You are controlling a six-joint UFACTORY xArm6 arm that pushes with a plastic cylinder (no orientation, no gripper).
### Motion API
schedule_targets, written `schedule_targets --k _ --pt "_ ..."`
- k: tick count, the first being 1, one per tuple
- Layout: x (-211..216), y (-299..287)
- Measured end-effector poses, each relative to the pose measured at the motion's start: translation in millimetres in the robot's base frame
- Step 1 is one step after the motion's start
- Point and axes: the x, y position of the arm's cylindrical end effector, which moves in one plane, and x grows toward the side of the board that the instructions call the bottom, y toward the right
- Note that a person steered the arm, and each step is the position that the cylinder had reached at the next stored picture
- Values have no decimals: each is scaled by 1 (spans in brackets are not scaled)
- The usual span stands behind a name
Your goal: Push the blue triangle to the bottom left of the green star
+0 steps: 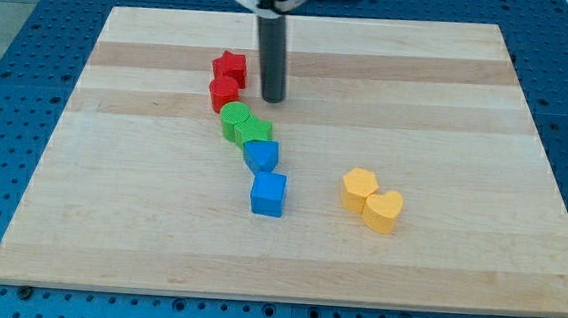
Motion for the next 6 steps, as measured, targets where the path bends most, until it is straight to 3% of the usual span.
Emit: schedule_targets --k 1,3,6 --pt "35 38" --pt "111 40" --pt "111 -14"
